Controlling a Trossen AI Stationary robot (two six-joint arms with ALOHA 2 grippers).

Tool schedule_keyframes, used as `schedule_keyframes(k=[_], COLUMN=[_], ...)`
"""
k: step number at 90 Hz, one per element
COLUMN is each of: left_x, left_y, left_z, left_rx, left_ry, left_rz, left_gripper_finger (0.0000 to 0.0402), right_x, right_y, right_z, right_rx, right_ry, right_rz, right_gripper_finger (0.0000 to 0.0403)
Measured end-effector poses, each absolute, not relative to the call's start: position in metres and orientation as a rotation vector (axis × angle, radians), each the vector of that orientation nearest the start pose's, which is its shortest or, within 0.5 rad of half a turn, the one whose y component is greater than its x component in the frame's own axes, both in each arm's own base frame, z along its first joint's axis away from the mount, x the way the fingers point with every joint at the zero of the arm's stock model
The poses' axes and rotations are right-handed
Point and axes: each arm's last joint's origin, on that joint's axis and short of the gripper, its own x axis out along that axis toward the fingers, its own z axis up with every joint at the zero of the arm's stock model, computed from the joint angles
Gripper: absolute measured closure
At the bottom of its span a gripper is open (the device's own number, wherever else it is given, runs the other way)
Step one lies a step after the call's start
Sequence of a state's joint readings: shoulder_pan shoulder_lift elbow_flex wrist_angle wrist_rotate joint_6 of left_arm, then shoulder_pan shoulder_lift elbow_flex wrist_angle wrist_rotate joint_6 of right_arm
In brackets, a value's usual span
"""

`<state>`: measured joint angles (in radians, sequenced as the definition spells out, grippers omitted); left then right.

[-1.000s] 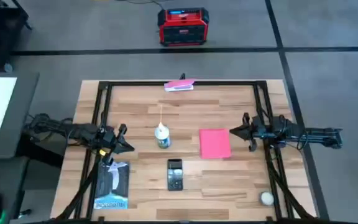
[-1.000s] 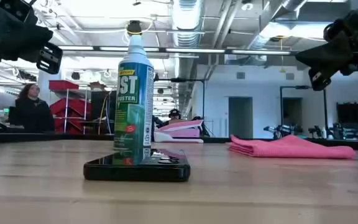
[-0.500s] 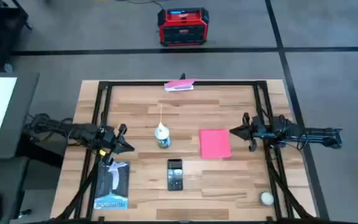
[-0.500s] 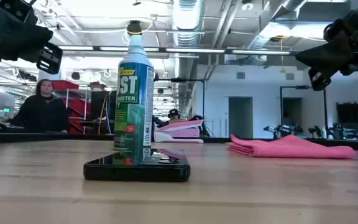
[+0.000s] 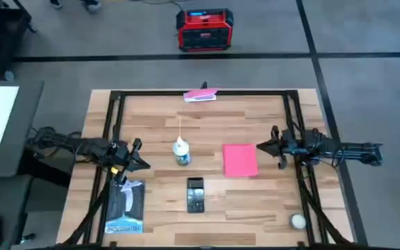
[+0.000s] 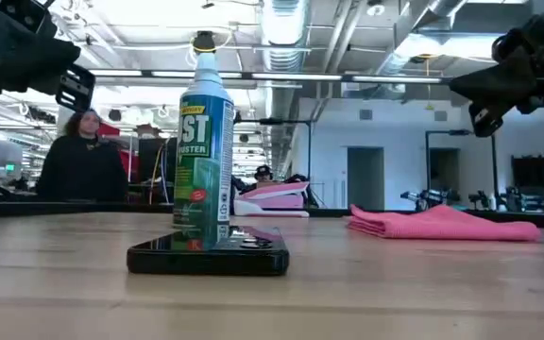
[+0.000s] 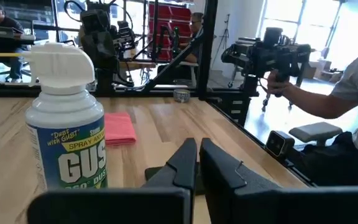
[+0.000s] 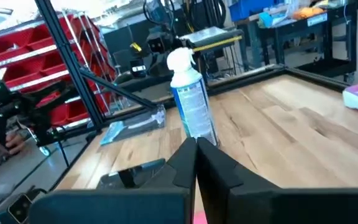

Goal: Apply microfiber cloth
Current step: Adjust the pink microfiber cloth on the table

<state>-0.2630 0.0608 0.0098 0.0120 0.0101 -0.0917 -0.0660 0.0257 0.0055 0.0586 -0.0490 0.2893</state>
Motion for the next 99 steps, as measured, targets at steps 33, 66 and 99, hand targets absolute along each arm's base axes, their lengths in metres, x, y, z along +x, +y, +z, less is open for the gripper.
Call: schedule_keyframes(k=[33,66,99], left_x=[0.097,0.097,0.098], left_y=[-0.027,-0.026,-0.025], left_z=[0.163,0.163,0.164], left_rx=[-0.089,-0.064,-0.035], left_ry=[0.051,0.048,0.04], left_rz=[-0.271,-0.25,-0.224], left_gripper_finger=[0.0402,0.0402,0.0402], right_x=[0.098,0.108,0.18], right_y=[-0.006,-0.008,-0.016], right_z=[0.175,0.201,0.248], right_rx=[0.268,0.186,0.042], right_ry=[-0.103,-0.048,0.453], right_rz=[-0.03,-0.055,-0.122], right_gripper_finger=[0.0403,0.0403,0.0403])
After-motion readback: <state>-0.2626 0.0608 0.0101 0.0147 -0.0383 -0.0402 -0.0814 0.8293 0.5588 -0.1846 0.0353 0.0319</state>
